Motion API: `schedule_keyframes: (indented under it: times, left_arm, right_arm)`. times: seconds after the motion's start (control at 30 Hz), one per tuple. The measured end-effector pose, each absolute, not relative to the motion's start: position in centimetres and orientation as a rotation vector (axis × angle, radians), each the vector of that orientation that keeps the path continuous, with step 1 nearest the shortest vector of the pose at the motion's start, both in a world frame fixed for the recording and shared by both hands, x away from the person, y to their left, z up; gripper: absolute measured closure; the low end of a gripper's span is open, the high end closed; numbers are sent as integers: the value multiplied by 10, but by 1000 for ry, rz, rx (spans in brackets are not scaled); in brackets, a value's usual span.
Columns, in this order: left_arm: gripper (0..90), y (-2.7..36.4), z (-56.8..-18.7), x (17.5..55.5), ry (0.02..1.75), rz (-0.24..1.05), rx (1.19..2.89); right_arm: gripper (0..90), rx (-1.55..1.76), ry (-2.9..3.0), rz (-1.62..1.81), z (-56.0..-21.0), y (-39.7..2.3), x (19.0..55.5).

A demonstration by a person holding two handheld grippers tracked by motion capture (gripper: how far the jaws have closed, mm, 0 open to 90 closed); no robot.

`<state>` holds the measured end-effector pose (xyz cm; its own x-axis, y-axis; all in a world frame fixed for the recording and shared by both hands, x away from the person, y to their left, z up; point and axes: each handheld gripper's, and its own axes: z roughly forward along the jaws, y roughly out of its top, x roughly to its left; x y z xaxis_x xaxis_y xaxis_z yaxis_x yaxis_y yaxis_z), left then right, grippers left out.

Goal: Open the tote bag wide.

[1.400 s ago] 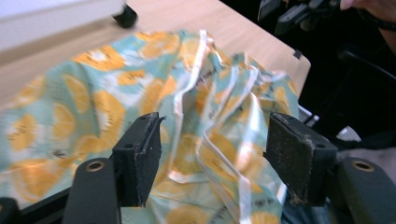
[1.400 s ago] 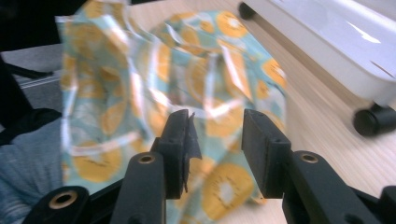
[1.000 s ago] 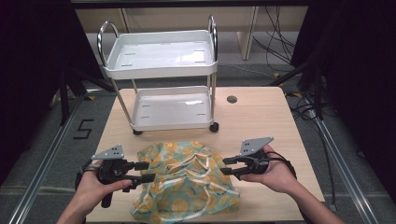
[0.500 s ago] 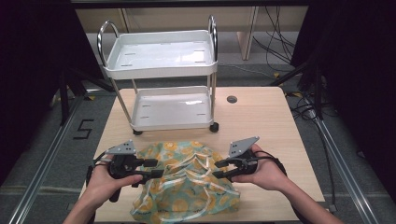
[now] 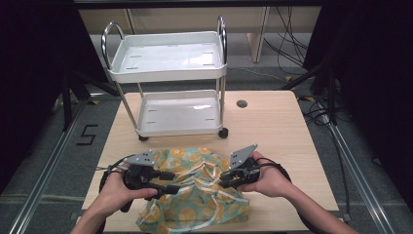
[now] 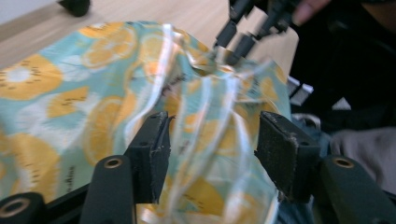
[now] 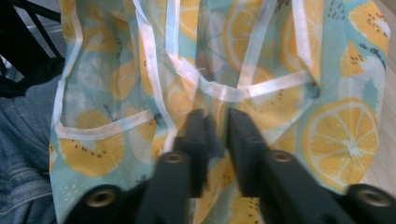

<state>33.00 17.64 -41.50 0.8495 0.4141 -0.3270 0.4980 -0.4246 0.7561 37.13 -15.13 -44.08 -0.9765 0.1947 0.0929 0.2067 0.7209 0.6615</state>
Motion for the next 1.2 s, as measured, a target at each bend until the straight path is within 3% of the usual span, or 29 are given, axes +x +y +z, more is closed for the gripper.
schedule_keyframes:
  times: [0.07, 0.2, 0.27, 0.57, 0.77, 1.03, 1.1, 1.2]
  left_arm:
    - [441, 174, -417, 330, 638, -99, 2131]
    - [501, 171, -421, 330, 599, -73, 2206]
    - [579, 170, -420, 329, 578, -61, 2214]
    - [731, 167, -406, 322, 507, -19, 2217]
    - [699, 167, -401, 324, 525, -29, 2163]
    - [790, 164, -401, 323, 523, -19, 2197]
    - [751, 163, -402, 323, 529, -5, 2196]
    - [601, 163, -402, 325, 544, 51, 2208]
  right_arm:
    - [896, -339, -2889, -1117, -440, -151, 372]
    - [900, -362, -2874, -1139, -436, -152, 371]
    - [900, -382, -2872, -1170, -431, -153, 371]
    - [900, -430, -2855, -1233, -422, -153, 372]
    - [900, -432, -2882, -1224, -424, -153, 372]
    - [900, -438, -2885, -1202, -423, -150, 370]
    - [900, -456, -2878, -1188, -422, -150, 370]
    - [900, -444, -2882, -1206, -422, -149, 369]
